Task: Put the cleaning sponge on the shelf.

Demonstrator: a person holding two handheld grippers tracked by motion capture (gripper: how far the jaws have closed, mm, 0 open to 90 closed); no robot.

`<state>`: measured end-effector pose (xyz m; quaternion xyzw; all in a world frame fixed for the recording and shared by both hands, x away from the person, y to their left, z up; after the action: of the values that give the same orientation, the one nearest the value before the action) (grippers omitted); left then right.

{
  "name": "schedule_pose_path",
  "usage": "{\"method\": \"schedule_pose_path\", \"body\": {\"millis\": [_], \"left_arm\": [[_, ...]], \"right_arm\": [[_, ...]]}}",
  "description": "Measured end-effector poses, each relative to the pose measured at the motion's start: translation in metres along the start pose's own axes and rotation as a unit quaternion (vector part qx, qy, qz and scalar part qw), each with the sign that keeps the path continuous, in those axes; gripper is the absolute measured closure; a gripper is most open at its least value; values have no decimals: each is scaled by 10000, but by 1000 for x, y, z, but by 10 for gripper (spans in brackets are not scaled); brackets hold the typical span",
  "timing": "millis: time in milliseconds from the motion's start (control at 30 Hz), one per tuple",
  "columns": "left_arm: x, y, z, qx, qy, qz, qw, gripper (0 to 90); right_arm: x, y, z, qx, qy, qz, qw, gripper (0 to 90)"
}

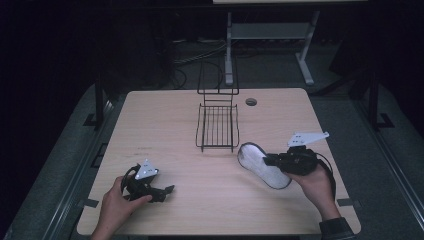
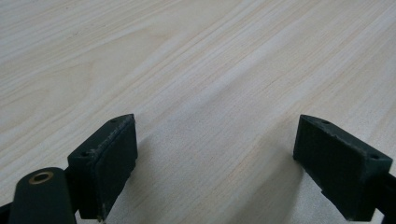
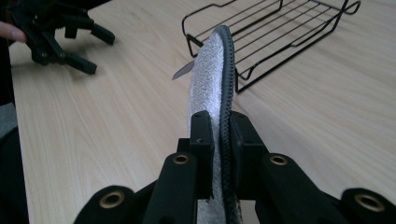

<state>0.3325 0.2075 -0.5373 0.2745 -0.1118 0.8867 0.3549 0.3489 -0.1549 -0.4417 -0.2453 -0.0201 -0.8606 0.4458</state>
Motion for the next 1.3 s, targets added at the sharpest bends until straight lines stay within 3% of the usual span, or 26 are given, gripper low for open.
{"method": "schedule_pose_path", "body": {"millis": [600,1300], "left_arm": [[0,0,0,-11,-7,1,10000,128],[0,0,0,-13,-18,-5,10000,128]], "right_arm": [[-14,15,42,36,356,-44,9993,808],[-62,35,76,-134,519,14,9986,808]]}}
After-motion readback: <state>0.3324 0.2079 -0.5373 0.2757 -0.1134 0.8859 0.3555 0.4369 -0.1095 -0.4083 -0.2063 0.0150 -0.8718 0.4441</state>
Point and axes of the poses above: each handheld gripper's, and its own axes: x roughly backward along the jaws, z roughly out of its top, y roughly to its right, the point moved 9 cm from there along -x, roughly forward along the jaws, and after that the axes turned 9 degrees about y, right-handed, at the moved point
